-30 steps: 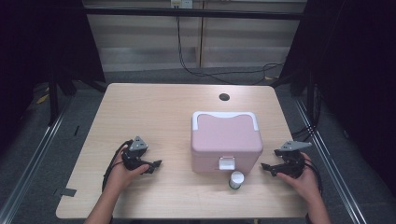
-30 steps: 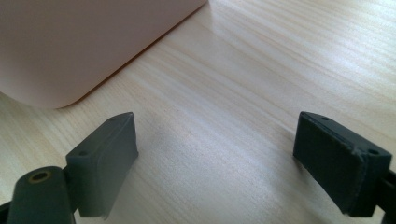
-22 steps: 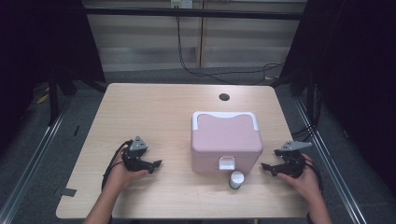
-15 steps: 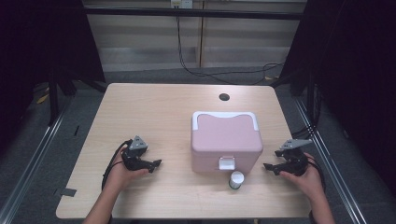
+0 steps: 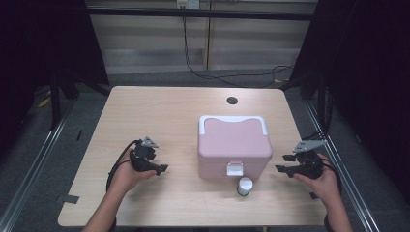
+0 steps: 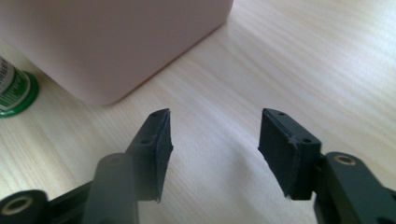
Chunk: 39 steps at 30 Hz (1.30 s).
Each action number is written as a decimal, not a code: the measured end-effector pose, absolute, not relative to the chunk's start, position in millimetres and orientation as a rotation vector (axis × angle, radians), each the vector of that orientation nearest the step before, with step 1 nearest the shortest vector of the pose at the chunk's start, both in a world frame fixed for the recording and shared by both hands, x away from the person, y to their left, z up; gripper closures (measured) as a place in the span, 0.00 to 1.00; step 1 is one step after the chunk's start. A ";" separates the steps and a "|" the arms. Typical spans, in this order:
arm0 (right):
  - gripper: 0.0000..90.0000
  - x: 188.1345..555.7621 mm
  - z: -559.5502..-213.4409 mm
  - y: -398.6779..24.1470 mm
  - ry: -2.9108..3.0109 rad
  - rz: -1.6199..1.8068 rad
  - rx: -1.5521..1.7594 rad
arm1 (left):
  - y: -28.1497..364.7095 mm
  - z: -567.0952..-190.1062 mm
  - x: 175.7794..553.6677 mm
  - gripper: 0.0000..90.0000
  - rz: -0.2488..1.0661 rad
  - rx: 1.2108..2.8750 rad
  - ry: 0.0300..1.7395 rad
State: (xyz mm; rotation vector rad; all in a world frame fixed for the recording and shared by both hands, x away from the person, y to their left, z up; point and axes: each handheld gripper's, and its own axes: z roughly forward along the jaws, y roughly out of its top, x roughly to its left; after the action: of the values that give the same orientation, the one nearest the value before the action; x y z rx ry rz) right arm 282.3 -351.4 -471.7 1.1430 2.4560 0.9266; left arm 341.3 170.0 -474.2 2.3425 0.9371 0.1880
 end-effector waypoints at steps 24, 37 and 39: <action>1.00 288.7 -448.7 -337.9 2.426 1.087 1.112 | 134.2 -426.1 360.4 0.49 0.087 2.358 0.908; 1.00 293.8 -451.1 -322.3 2.479 1.082 1.066 | 113.7 -399.3 364.5 0.59 0.052 2.399 0.862; 1.00 294.1 -450.8 -318.6 2.485 1.092 1.056 | 110.8 -396.1 365.7 0.65 0.031 2.408 0.864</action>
State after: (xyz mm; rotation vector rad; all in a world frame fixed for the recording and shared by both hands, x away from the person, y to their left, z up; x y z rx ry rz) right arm 294.1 -318.6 -450.8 1.0558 2.4853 1.0919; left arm 365.7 110.8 -396.1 2.4081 0.8644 0.0313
